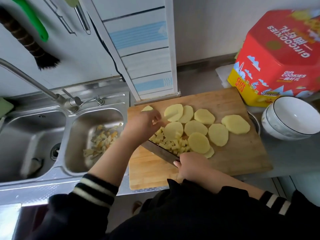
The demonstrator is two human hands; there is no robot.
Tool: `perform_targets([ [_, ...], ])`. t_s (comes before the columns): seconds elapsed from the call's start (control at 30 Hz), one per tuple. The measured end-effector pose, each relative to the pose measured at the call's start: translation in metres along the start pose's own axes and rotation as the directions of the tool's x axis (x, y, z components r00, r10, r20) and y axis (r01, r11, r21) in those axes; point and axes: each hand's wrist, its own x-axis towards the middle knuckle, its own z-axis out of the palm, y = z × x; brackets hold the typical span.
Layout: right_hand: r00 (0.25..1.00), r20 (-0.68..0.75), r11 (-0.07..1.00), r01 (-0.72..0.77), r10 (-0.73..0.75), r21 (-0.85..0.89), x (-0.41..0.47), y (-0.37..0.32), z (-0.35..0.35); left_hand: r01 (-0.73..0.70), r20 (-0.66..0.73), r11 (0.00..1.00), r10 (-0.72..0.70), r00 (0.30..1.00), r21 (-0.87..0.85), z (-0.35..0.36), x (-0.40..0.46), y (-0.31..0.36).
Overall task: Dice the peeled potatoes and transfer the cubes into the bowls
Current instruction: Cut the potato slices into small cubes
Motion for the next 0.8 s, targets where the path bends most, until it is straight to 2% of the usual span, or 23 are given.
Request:
perform_targets([
  [0.1, 0.999, -0.015, 0.999, -0.034, 0.034, 0.025, 0.001, 0.001, -0.001, 0.023, -0.306, 0.983, -0.078, 0.949, -0.180, 0.000, -0.045, -0.017],
  [0.17, 0.997, -0.056, 0.997, -0.056, 0.059, 0.056, 0.003, 0.002, -0.002, 0.110, -0.368, 0.968, -0.190, 0.910, -0.226, 0.019, -0.071, -0.035],
  [0.27, 0.990, -0.117, 0.995, -0.068, 0.076, 0.073, 0.006, 0.003, -0.004, 0.353, -0.269, 0.909, -0.405, 0.874, -0.221, 0.064, -0.099, -0.059],
  [0.33, 0.989, -0.138, 0.997, -0.050, 0.057, 0.052, 0.006, 0.001, -0.003, 0.441, -0.208, 0.879, -0.472, 0.857, -0.180, 0.092, -0.109, -0.069],
  [0.47, 0.988, -0.157, 1.000, -0.013, 0.016, 0.020, 0.004, -0.011, -0.005, 0.473, -0.153, 0.871, -0.490, 0.858, -0.134, 0.124, -0.108, -0.068],
  [0.6, 0.992, -0.118, 0.997, 0.043, -0.051, -0.070, 0.004, -0.023, -0.003, 0.494, -0.140, 0.846, -0.524, 0.840, -0.201, 0.131, -0.109, -0.065],
  [0.8, 0.998, -0.060, 0.992, 0.005, -0.012, -0.122, 0.009, -0.030, -0.001, 0.470, -0.189, 0.838, -0.527, 0.829, -0.278, 0.136, -0.127, -0.069],
])
